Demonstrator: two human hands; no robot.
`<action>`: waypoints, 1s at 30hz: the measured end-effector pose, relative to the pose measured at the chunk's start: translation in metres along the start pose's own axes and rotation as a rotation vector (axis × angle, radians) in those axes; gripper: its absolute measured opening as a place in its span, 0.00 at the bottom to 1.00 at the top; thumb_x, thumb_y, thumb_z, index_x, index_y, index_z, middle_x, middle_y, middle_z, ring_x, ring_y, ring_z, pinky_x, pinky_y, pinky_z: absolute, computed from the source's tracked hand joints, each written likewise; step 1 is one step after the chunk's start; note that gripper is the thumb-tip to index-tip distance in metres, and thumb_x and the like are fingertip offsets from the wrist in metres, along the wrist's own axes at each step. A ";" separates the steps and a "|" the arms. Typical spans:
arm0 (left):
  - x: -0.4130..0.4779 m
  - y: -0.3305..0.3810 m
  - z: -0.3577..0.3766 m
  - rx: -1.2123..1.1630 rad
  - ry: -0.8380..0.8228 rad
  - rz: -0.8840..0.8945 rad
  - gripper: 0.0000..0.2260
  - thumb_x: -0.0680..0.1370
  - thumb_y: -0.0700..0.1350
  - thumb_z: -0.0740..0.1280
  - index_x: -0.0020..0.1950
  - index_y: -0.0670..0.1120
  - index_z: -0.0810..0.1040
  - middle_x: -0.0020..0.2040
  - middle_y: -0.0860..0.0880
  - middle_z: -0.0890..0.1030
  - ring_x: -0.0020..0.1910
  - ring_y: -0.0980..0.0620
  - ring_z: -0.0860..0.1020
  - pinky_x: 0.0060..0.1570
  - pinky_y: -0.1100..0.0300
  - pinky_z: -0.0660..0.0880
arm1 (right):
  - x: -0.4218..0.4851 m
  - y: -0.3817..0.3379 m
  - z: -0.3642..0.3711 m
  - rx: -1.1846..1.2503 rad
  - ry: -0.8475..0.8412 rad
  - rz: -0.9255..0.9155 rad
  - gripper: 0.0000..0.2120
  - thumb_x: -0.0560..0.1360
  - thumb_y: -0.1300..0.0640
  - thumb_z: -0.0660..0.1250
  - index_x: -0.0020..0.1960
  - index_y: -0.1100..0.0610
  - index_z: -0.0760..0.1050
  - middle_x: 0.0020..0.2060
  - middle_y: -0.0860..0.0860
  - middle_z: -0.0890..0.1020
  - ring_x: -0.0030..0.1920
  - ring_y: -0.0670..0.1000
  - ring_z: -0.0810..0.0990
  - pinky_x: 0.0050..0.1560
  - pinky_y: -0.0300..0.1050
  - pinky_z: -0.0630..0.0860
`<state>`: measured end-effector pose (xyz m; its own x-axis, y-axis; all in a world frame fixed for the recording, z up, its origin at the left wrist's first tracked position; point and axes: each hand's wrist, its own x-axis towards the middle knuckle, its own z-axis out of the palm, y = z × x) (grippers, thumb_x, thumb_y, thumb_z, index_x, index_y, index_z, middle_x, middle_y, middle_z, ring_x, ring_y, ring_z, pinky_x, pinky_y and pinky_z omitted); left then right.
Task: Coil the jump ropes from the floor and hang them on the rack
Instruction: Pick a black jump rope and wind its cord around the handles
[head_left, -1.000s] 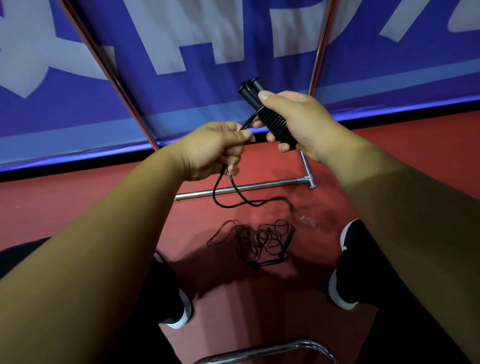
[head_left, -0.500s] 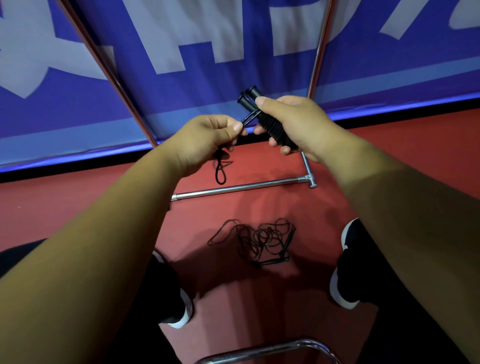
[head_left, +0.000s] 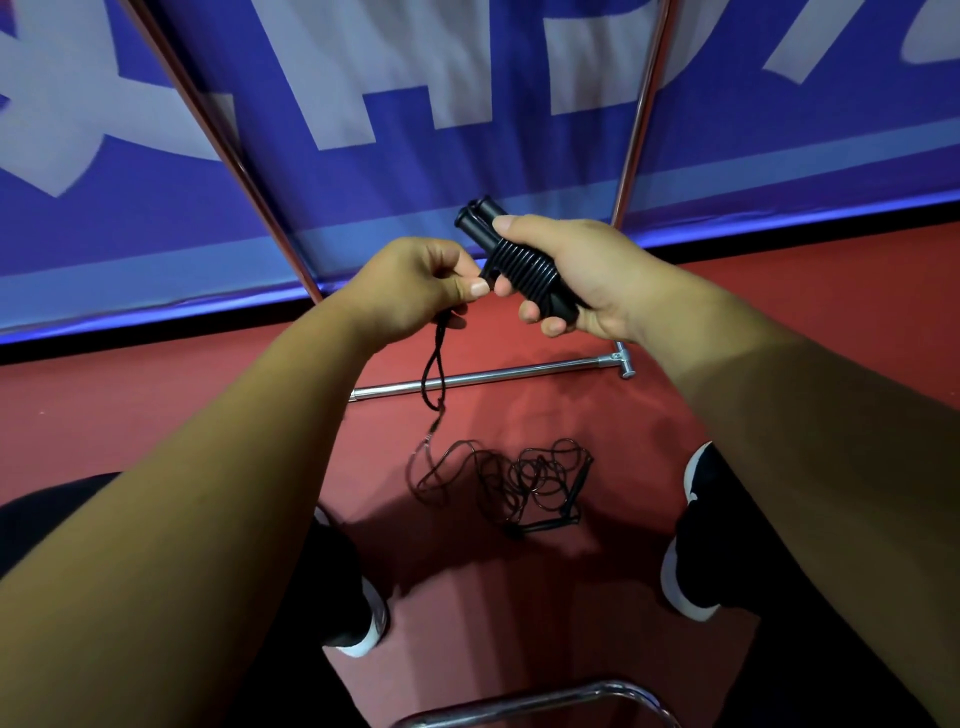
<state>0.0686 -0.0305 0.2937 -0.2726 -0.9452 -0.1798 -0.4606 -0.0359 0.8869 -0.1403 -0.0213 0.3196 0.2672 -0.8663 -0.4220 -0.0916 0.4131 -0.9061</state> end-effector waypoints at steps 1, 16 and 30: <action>-0.001 0.000 0.000 0.004 -0.006 0.001 0.05 0.79 0.40 0.74 0.45 0.44 0.81 0.40 0.44 0.79 0.38 0.51 0.81 0.46 0.54 0.85 | 0.000 0.001 0.001 0.004 -0.008 -0.001 0.21 0.82 0.42 0.69 0.58 0.60 0.82 0.44 0.57 0.87 0.32 0.54 0.78 0.27 0.41 0.68; -0.007 0.007 -0.006 0.110 -0.003 0.107 0.11 0.76 0.29 0.71 0.47 0.45 0.83 0.39 0.47 0.83 0.36 0.58 0.79 0.42 0.64 0.77 | -0.015 0.003 0.001 -0.098 -0.460 0.310 0.21 0.83 0.41 0.62 0.59 0.59 0.79 0.44 0.57 0.85 0.26 0.49 0.71 0.23 0.35 0.63; -0.007 0.024 0.013 0.671 -0.123 0.158 0.12 0.73 0.40 0.77 0.53 0.53 0.87 0.42 0.60 0.83 0.40 0.57 0.82 0.43 0.64 0.77 | 0.009 0.021 -0.024 -0.837 -0.192 0.356 0.20 0.81 0.39 0.68 0.60 0.55 0.82 0.44 0.51 0.90 0.30 0.51 0.82 0.28 0.39 0.72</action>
<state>0.0486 -0.0207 0.3103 -0.4545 -0.8776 -0.1527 -0.8188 0.3442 0.4595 -0.1624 -0.0272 0.2964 0.2376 -0.6349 -0.7352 -0.8414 0.2437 -0.4824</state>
